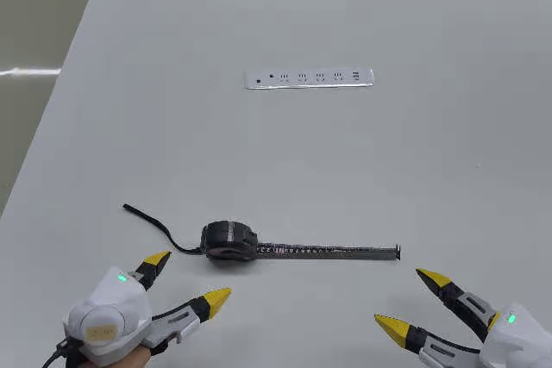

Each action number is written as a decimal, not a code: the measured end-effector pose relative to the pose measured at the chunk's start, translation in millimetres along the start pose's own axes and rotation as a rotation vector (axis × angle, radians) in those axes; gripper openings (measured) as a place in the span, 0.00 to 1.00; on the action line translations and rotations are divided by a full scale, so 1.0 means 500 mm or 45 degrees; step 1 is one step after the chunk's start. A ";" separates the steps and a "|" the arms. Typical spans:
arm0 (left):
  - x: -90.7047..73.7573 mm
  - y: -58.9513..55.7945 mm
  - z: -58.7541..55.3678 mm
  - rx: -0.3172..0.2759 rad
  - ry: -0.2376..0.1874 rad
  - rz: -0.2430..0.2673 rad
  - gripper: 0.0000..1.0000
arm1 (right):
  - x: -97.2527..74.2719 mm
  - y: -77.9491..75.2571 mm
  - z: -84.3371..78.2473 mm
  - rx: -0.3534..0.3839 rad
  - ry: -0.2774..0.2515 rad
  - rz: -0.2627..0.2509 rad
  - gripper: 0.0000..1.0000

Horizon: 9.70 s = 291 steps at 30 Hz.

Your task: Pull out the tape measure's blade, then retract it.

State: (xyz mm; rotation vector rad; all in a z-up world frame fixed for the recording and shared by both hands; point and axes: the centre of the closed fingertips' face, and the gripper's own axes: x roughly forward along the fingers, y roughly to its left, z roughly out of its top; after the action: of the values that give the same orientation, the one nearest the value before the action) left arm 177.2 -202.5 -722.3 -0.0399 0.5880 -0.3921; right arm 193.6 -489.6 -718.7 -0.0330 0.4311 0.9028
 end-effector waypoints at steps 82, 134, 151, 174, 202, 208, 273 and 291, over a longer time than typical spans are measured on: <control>0.150 -0.018 0.020 -0.409 0.040 0.200 0.82 | 0.031 -0.017 0.005 0.004 0.007 0.029 0.61; 0.170 0.014 0.008 -0.369 0.139 0.455 0.75 | 0.057 -0.066 -0.027 -0.004 0.082 0.094 0.54; 0.171 0.020 0.004 -0.369 0.170 0.500 0.73 | 0.071 -0.095 -0.051 -0.084 0.144 0.196 0.52; 0.173 0.029 0.000 -0.374 0.187 0.536 0.69 | 0.084 -0.107 -0.061 -0.119 0.175 0.285 0.50; 0.175 0.031 -0.003 -0.353 0.200 0.560 0.70 | 0.089 -0.126 -0.058 -0.121 0.167 0.301 0.47; 0.175 0.030 -0.003 -0.354 0.199 0.560 0.70 | 0.097 -0.124 -0.057 -0.117 0.171 0.327 0.46; 0.178 0.031 -0.007 -0.337 0.205 0.559 0.70 | 0.111 -0.139 -0.061 -0.198 0.121 0.482 0.10; 0.178 0.031 -0.007 -0.330 0.215 0.558 0.70 | 0.113 -0.139 -0.057 -0.212 0.116 0.475 0.10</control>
State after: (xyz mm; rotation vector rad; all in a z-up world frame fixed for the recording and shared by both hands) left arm 248.2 -221.0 -775.0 -0.1243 0.7903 0.1096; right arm 267.4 -496.5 -776.8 -0.1505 0.4535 1.3075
